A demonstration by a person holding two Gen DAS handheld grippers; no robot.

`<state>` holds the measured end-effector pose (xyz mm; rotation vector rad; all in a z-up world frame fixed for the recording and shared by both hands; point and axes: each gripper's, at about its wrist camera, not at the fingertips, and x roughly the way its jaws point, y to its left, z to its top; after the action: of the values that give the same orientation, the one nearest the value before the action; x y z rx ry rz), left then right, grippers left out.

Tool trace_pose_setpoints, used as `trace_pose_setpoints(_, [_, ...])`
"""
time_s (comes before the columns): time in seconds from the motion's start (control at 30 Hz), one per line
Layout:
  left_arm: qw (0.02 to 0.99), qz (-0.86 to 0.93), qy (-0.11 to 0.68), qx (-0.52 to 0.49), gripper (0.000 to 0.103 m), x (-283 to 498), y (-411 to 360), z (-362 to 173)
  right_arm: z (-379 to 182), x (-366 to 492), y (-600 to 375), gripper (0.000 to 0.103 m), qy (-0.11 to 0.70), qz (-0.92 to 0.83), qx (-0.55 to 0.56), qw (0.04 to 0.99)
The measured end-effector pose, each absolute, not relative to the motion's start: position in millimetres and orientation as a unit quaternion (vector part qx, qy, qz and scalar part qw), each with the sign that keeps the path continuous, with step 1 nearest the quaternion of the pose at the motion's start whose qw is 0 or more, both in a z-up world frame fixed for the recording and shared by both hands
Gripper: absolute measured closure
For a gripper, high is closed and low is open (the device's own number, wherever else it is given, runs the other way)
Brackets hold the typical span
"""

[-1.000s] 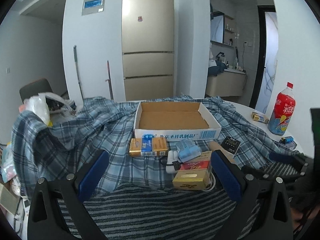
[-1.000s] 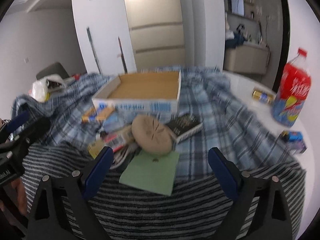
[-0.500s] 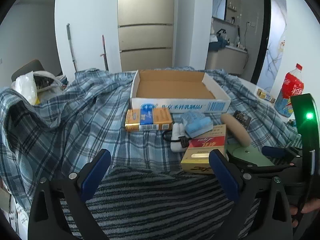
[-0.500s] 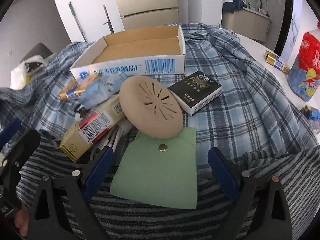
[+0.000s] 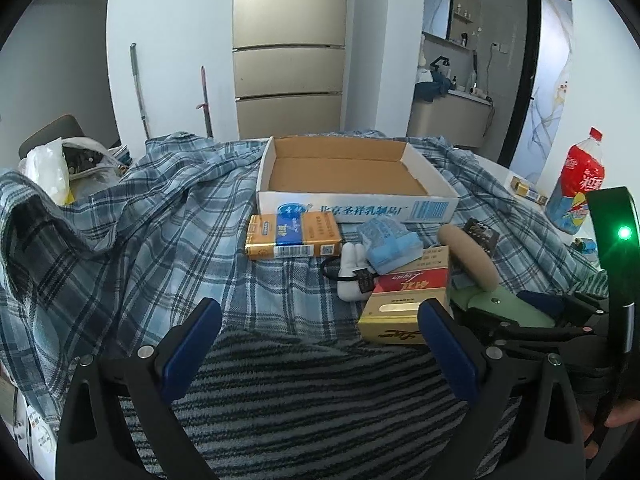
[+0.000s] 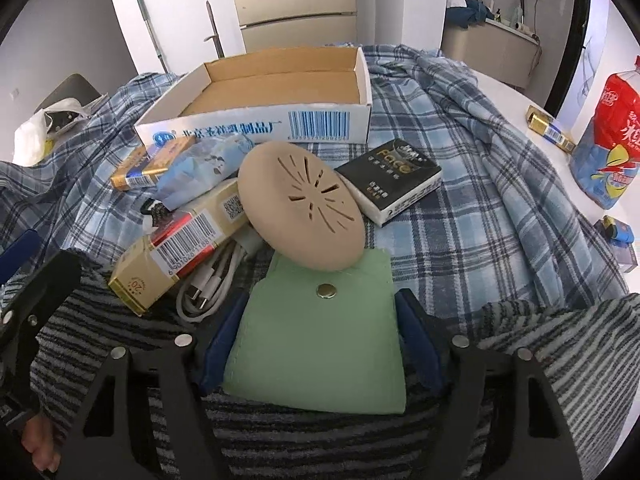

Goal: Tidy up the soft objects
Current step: 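Lower the right gripper onto the green card wallet and close it, then lift the green wallet with the right gripper while the left gripper grasps the red-and-white cigarette pack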

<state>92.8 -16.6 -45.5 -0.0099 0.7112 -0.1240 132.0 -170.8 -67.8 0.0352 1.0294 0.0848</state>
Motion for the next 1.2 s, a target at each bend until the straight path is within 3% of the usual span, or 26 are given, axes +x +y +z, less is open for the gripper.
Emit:
trace_pose_setpoints(0.17, [0.94, -0.075, 0.334, 0.009, 0.003, 84, -24, -35, -54, 119, -178, 0.032, 0.475, 0.045, 0.014, 0.879])
trace_pose_setpoints(0.33, [0.922, -0.15, 0.352, -0.052, 0.003, 76, -20, -19, -34, 101, -187, 0.032, 0.457, 0.063, 0.02, 0.887])
trace_pose_setpoints(0.77, [0.928, -0.168, 0.332, 0.025, 0.003, 76, -25, 16, 30, 66, -201, 0.032, 0.337, 0.067, 0.008, 0.939])
trace_pose_setpoints(0.97, [0.91, -0.224, 0.345, 0.047, 0.008, 90, -35, 7, 35, 78, -208, 0.032, 0.287, 0.041, -0.006, 0.957])
trace_pose_setpoints(1.2, [0.873, -0.253, 0.416, 0.02, 0.008, 129, -47, -24, 18, 100, -218, 0.032, 0.267, 0.034, -0.006, 0.963])
